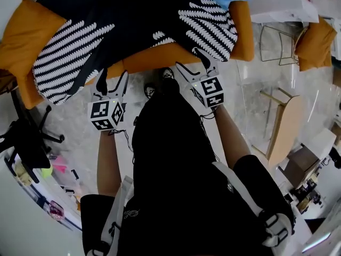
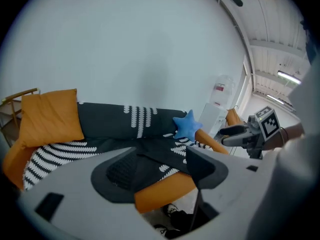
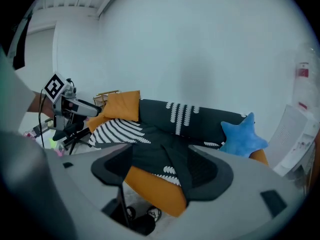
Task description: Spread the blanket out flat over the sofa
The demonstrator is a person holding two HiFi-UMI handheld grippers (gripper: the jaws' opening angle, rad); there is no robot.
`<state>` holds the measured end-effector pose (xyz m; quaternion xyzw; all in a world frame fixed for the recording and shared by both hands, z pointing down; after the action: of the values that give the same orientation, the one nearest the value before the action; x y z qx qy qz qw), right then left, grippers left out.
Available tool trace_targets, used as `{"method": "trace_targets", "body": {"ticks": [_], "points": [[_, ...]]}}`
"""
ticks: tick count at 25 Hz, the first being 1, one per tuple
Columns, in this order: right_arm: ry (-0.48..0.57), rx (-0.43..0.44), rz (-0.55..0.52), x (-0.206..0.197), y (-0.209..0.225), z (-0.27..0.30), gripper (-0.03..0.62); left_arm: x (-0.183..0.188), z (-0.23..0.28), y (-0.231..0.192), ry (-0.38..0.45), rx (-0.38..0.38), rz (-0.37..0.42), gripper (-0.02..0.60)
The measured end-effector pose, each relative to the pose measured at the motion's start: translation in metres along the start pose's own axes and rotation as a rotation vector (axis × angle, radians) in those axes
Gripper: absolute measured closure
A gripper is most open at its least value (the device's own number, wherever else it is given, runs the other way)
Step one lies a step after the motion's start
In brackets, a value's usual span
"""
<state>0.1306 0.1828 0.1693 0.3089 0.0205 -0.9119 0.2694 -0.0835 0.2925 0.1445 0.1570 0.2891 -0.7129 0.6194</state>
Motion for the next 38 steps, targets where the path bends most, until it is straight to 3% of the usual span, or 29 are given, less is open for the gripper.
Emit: {"method": "trace_targets", "body": {"ticks": [7, 13, 18, 29, 35, 38], "points": [[-0.043, 0.0, 0.008, -0.009, 0.019, 0.058, 0.25, -0.014, 0.049, -0.016, -0.037, -0.007, -0.022, 0.288], [-0.121, 0.006, 0.092, -0.034, 0.045, 0.109, 0.25, -0.017, 0.09, -0.033, -0.072, -0.03, -0.06, 0.288], [-0.182, 0.011, 0.092, -0.057, 0.064, 0.154, 0.25, -0.019, 0.134, -0.065, -0.112, 0.002, -0.142, 0.288], [-0.244, 0.041, 0.118, -0.083, 0.086, 0.241, 0.25, -0.02, 0.239, -0.117, -0.197, 0.017, -0.099, 0.288], [-0.308, 0.07, 0.185, -0.112, 0.109, 0.291, 0.25, -0.032, 0.31, -0.147, -0.277, 0.045, -0.159, 0.288], [-0.351, 0.08, 0.191, -0.127, 0.112, 0.302, 0.25, -0.044, 0.332, -0.15, -0.34, 0.055, -0.122, 0.288]]}}
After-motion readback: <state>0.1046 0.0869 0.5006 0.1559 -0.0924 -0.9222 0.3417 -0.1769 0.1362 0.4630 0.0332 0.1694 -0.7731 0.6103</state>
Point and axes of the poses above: the fingertips, and each gripper's own axes: z forward along the fingers, y to its right, x out of its top, the point moved 1 cm from there along -z, backward along the fingers, and after that the axes turned 15 degrees about -y, right-handed, at the moved point
